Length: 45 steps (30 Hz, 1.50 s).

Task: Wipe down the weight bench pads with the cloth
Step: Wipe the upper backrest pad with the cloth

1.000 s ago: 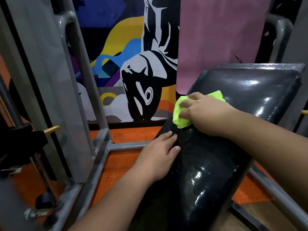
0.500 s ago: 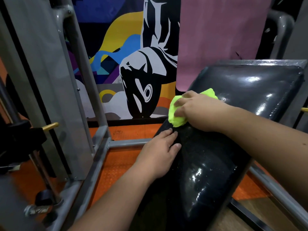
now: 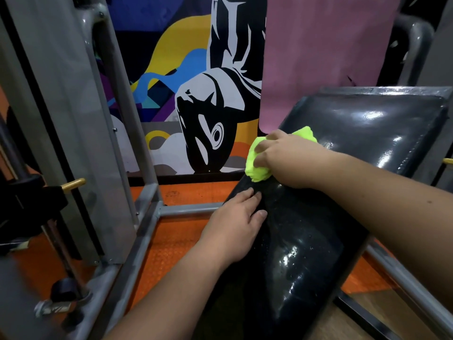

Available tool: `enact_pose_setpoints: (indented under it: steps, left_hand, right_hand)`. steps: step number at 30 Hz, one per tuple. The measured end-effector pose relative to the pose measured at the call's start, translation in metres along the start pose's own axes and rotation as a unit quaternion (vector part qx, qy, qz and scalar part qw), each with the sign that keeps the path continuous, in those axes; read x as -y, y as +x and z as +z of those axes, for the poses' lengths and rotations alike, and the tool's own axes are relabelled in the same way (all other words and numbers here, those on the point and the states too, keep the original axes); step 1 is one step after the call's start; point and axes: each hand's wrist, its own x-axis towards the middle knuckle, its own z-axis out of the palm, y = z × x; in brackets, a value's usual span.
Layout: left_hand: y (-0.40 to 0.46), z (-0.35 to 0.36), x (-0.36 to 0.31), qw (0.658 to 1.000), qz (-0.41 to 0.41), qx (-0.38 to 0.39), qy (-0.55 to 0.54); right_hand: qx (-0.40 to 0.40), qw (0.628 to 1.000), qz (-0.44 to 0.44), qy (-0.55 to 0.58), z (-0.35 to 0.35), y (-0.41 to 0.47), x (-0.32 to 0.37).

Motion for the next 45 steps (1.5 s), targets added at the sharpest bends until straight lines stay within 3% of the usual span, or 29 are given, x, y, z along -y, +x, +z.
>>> enact_pose_setpoints:
  steps: [4,8,22,26,30,34,39,45]
  left_hand:
    - [-0.002,0.001,-0.002,1.0,0.003,-0.001,-0.005]
    - [-0.001,-0.001,0.001,1.0,0.001,0.002,0.002]
    - [-0.001,-0.001,0.002,1.0,-0.004,0.0,0.006]
    - [-0.001,-0.002,0.002,1.0,0.002,0.005,0.013]
    - [-0.001,-0.001,0.001,1.0,0.001,-0.005,0.021]
    - [-0.002,-0.004,0.0,1.0,0.006,0.0,0.025]
    - [-0.003,-0.005,-0.002,1.0,0.003,0.001,0.019]
    - [-0.005,-0.007,0.003,1.0,0.012,0.017,0.011]
  right_hand:
    - [-0.002,0.999,0.037,-0.007,-0.004,0.003,-0.005]
    - [0.008,1.0,-0.015,-0.002,0.002,0.006,-0.003]
    - [-0.003,1.0,0.017,-0.005,0.001,0.023,0.005]
    - [0.029,0.999,-0.007,0.015,0.003,0.025,0.0]
    - [0.014,0.999,0.028,-0.015,0.0,0.033,0.01]
    - [0.031,0.999,-0.006,0.001,0.003,0.035,0.013]
    - [0.03,0.999,0.038,-0.009,-0.002,0.042,0.019]
    - [0.061,0.998,0.006,0.008,0.002,0.04,0.009]
